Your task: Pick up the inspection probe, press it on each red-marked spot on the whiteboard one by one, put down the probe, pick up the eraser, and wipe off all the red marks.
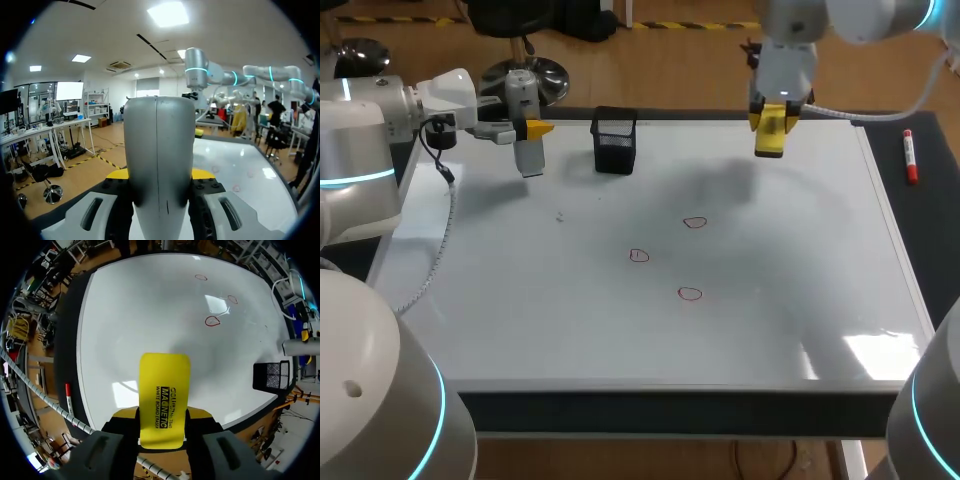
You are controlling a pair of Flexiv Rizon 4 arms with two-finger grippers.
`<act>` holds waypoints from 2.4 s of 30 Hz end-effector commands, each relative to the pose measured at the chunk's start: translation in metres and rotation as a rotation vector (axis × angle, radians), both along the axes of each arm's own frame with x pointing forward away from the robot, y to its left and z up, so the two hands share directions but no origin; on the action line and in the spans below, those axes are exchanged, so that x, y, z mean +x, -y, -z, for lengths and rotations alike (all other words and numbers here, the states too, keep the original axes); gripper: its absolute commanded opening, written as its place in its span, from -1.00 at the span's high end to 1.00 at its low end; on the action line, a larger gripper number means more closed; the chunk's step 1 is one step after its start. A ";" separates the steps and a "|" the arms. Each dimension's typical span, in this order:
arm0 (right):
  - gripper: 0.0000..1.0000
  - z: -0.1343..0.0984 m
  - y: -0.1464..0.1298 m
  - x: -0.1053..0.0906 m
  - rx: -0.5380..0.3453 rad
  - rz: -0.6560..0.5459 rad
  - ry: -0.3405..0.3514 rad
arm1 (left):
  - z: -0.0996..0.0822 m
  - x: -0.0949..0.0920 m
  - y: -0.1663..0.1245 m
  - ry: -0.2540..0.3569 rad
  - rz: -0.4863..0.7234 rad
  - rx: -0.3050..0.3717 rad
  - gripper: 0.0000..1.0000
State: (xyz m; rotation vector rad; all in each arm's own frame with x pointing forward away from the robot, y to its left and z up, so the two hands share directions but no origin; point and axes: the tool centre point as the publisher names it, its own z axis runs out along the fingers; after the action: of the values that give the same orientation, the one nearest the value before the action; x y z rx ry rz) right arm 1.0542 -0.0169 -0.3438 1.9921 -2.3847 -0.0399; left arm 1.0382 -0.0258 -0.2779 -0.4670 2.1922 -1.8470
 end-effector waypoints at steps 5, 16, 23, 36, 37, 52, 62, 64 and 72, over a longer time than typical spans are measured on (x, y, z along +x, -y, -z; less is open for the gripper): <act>1.00 0.001 0.009 -0.003 0.003 0.009 0.008 | 0.000 0.000 0.000 0.002 -0.001 -0.001 1.00; 1.00 0.003 0.012 -0.002 0.011 0.015 0.016 | 0.000 0.000 0.000 0.002 -0.001 -0.001 1.00; 1.00 0.003 0.012 -0.002 0.011 0.015 0.016 | 0.000 0.000 0.000 0.002 -0.001 -0.001 1.00; 1.00 0.003 0.012 -0.002 0.011 0.015 0.016 | -0.010 -0.011 0.013 0.026 0.032 -0.021 1.00; 1.00 0.003 0.012 -0.002 0.011 0.015 0.016 | -0.010 -0.014 0.016 0.027 0.035 -0.022 1.00; 1.00 0.003 0.012 -0.002 0.011 0.015 0.016 | -0.023 -0.068 0.064 0.055 0.153 -0.076 1.00; 1.00 0.003 0.012 -0.002 0.011 0.015 0.016 | -0.021 -0.098 0.107 0.041 0.254 -0.082 1.00; 1.00 0.003 0.012 -0.002 0.011 0.015 0.016 | -0.021 -0.103 0.113 0.040 0.269 -0.080 1.00; 1.00 0.003 0.012 -0.002 0.011 0.015 0.016 | -0.015 -0.116 0.135 0.025 0.332 -0.078 1.00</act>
State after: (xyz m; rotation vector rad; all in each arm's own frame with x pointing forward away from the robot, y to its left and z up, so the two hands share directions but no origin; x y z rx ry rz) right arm 1.0523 -0.0274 -0.3475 1.9843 -2.4167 -0.0434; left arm 0.9188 -0.1552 -0.2598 -0.1009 2.2942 -2.0861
